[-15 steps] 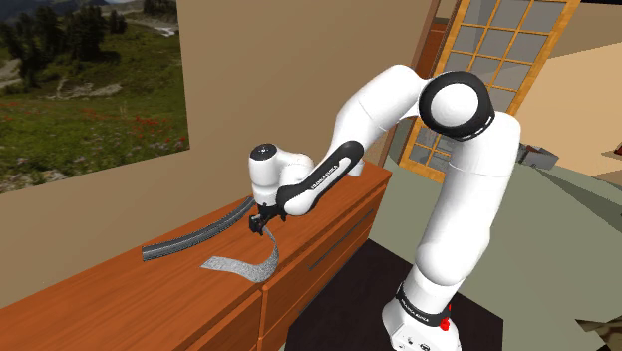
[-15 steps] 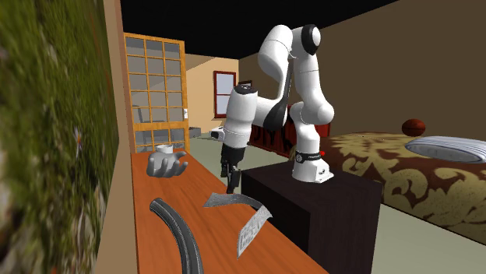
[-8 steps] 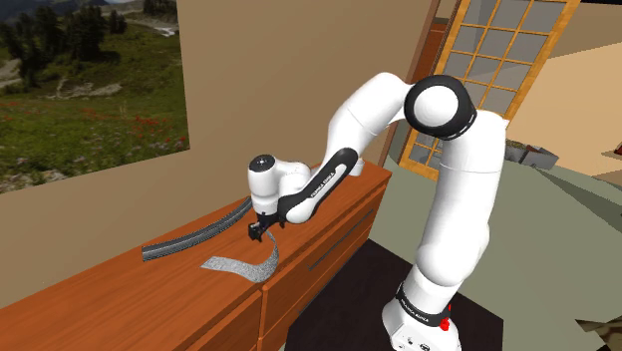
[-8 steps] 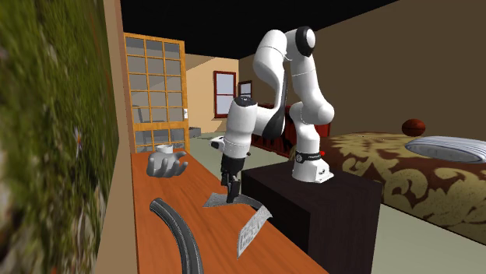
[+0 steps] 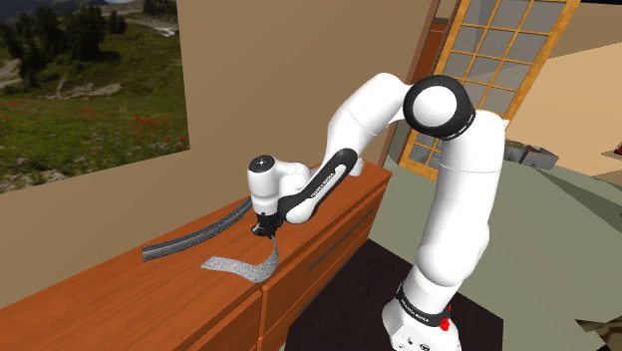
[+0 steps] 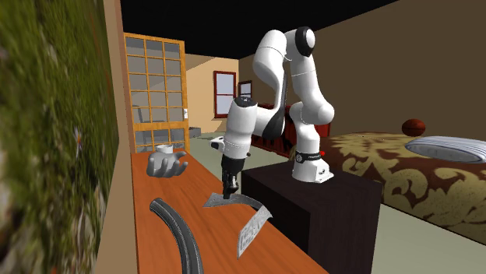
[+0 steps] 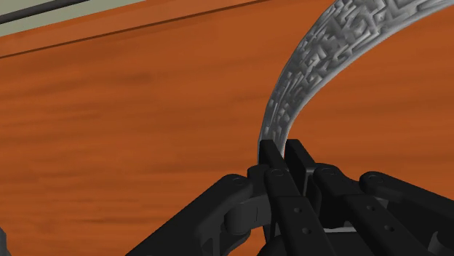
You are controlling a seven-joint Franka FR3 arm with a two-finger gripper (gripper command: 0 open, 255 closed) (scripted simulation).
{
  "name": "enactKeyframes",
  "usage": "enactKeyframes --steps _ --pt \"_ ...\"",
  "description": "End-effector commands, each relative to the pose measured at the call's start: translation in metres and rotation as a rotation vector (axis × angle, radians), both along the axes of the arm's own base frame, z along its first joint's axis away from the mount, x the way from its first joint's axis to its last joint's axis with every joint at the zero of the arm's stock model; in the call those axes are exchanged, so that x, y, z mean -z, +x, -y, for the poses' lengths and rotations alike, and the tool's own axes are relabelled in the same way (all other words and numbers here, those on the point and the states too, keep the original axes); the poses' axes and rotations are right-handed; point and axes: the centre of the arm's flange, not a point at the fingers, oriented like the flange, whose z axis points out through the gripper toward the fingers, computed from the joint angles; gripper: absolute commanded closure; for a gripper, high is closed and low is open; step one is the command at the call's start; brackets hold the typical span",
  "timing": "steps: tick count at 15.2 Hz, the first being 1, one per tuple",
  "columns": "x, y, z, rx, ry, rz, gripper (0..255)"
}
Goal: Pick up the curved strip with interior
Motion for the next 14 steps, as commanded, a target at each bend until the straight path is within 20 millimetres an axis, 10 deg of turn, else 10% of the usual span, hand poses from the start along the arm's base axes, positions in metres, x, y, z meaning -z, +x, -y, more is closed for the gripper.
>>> enactKeyframes --steps 1,14 --pt "0.0 0.0 0.0 0.0 0.0 -0.001 255" --pt "-0.063 0.0 0.001 0.0 0.0 -0.001 255"
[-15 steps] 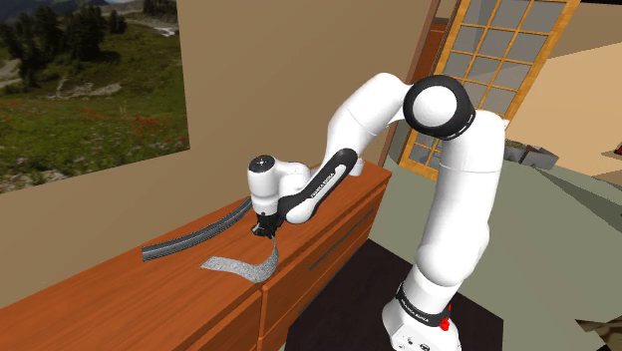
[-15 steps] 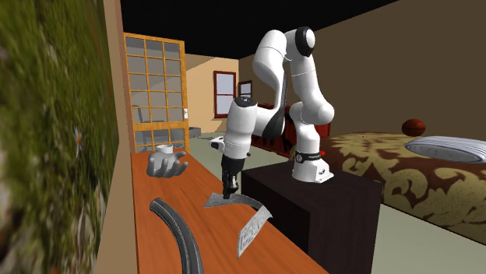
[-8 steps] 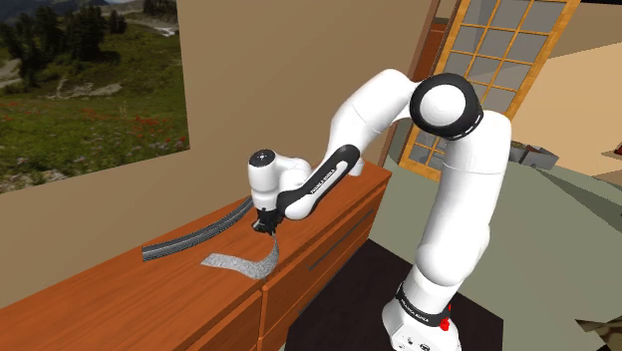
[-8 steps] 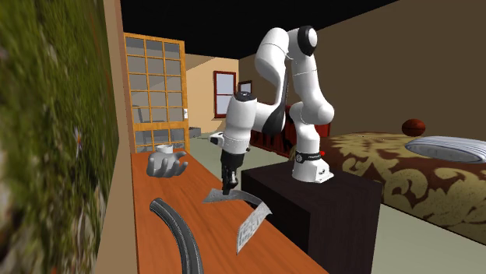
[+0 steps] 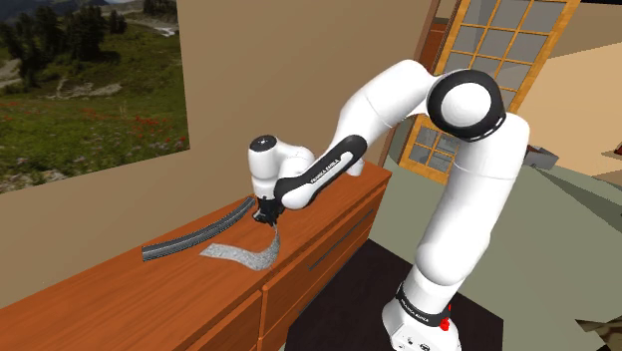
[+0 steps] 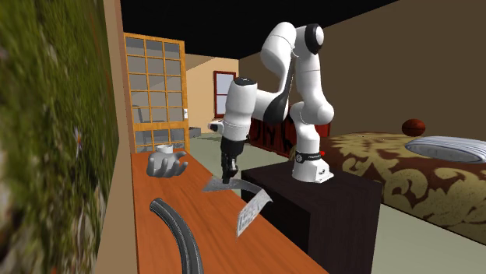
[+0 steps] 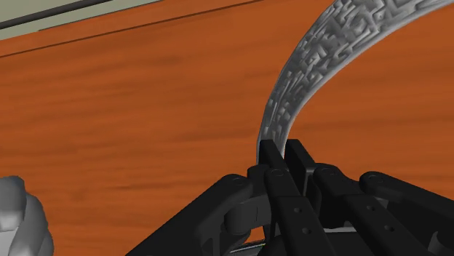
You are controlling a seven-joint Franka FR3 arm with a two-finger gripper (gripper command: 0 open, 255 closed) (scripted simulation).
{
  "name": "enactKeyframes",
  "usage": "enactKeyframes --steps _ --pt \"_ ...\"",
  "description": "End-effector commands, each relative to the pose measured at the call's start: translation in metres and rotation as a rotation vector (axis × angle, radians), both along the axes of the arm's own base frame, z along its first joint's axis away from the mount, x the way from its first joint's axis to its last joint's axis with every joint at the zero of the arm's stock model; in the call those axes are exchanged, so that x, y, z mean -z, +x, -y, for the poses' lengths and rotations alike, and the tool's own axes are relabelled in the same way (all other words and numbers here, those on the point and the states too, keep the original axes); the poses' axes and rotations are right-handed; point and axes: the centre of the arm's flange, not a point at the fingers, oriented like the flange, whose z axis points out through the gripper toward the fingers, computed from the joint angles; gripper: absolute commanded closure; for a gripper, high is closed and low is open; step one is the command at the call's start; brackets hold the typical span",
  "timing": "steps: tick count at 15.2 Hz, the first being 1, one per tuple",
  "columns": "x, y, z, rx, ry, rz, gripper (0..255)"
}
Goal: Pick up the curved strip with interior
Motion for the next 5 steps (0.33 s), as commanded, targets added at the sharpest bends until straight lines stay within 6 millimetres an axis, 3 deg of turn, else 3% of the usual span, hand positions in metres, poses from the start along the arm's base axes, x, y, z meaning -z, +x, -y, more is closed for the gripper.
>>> enactKeyframes --steps 1,5 --pt "-0.01 -0.001 0.0 0.0 0.0 0.0 255" --pt "-0.022 -0.001 0.0 0.0 0.0 0.0 255"
